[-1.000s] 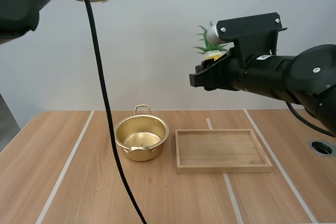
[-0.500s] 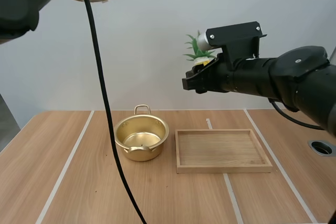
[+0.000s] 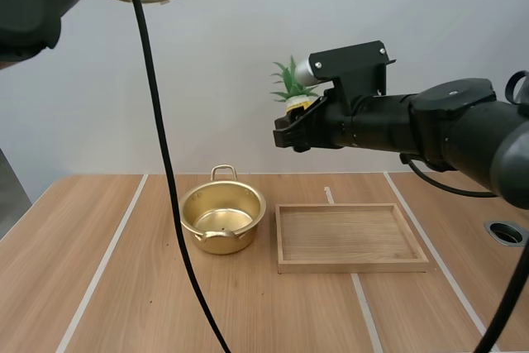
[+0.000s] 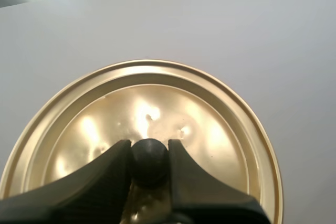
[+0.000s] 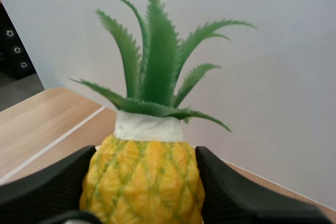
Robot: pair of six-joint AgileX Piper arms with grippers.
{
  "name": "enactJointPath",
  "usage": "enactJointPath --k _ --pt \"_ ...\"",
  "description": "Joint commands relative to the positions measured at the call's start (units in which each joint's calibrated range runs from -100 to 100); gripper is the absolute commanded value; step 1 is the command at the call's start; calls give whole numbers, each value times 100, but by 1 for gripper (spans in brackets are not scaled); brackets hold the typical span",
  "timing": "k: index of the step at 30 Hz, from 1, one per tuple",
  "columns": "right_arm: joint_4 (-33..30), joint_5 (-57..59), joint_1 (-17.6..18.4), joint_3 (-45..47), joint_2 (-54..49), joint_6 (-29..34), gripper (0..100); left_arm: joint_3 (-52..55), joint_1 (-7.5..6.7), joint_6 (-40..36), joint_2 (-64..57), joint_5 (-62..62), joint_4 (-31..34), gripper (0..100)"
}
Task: Open the pot, put the pineapple inside, and close it
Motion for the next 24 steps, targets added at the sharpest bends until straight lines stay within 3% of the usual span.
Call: enactJointPath --k 1,10,19,24 --pt "73 93 17 -25 174 -61 0 -1 -18 -27 -39 -195 -72 0" --pt "282 -158 473 -25 688 -520 0 -1 -18 -27 -39 -195 -72 0" --pt "282 -1418 1200 -25 1485 -738 0 -1 -18 -27 -39 -195 -72 0" --pt "293 -1742 1311 -25 1941 -822 0 -1 -18 -27 -39 -195 -72 0"
